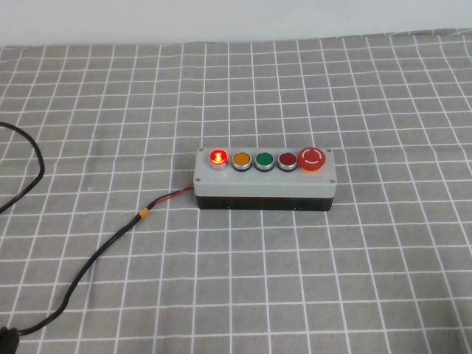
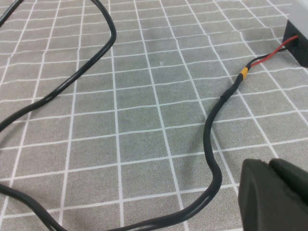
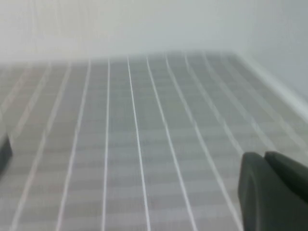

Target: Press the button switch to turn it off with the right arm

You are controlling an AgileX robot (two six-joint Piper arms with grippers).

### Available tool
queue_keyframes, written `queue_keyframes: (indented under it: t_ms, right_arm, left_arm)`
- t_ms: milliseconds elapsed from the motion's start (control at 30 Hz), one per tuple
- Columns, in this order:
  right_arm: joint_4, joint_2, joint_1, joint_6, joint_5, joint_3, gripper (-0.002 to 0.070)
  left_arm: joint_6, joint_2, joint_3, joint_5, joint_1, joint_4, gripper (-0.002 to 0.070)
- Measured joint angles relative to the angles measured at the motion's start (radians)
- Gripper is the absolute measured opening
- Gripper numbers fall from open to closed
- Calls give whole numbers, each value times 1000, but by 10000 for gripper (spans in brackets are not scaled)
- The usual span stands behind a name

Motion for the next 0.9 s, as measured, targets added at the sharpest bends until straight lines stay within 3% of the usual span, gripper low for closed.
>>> queue_keyframes:
  t_ms: [200, 500, 600, 900]
  right_arm:
    - [0, 0, 0, 0, -260, 0, -16]
    - [-2, -5, 0, 54, -852, -9, -16]
    - [-34, -7, 0, 120, -831, -88, -16]
    - [-124, 101, 0, 313, -441, -501, -16]
  left_arm:
    - [0, 0, 0, 0, 0, 0, -3]
    - [0, 0, 0, 0, 0, 0, -3]
    - [0, 0, 0, 0, 0, 0, -3]
    - [0, 0, 0, 0, 0, 0, -3]
